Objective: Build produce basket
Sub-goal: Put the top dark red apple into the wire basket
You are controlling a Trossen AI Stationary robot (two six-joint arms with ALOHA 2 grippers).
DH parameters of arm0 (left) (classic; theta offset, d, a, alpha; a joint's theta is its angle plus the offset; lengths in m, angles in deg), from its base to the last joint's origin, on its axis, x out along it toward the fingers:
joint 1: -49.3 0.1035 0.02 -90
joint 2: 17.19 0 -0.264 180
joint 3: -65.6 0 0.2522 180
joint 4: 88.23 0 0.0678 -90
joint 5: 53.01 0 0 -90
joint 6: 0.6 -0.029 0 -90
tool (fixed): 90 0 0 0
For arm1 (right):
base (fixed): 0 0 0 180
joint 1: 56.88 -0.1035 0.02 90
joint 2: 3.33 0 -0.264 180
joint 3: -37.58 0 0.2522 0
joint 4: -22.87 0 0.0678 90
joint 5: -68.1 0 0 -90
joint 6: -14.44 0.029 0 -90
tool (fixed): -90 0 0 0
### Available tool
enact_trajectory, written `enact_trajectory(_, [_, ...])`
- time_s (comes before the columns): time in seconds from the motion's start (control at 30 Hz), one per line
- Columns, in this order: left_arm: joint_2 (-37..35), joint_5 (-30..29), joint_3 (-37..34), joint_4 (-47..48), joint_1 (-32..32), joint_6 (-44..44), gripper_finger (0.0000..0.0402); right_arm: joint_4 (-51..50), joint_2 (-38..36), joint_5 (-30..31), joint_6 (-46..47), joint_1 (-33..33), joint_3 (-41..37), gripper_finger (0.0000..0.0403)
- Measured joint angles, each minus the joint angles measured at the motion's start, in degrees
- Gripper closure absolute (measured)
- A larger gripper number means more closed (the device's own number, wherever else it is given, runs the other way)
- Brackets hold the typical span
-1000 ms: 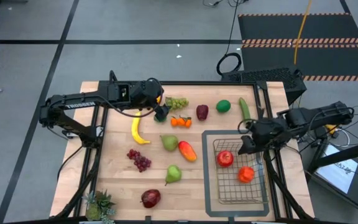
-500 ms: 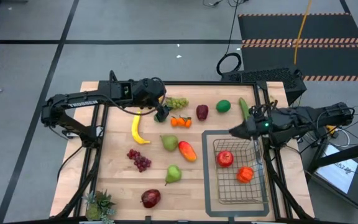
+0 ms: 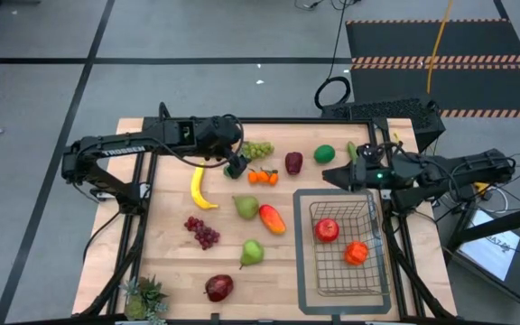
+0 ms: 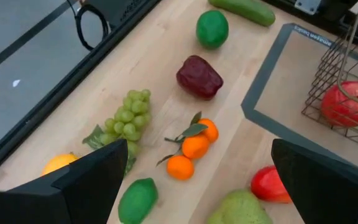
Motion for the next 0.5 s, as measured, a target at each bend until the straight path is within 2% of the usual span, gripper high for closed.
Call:
enact_trajectory(0.23, [-0.02, 1.36, 0.0, -0.02, -0.8, 2.47, 0.0005, 3.13, 0.61, 5.8, -6.99, 3.44, 0.0, 0.0086])
enact_trajectory(0.5, [-0.02, 1.48, 0.0, 0.6, -2.56, 3.29, 0.0005, 0.65, 0.32, 5.48, -9.42, 5.9, 0.0, 0.0086])
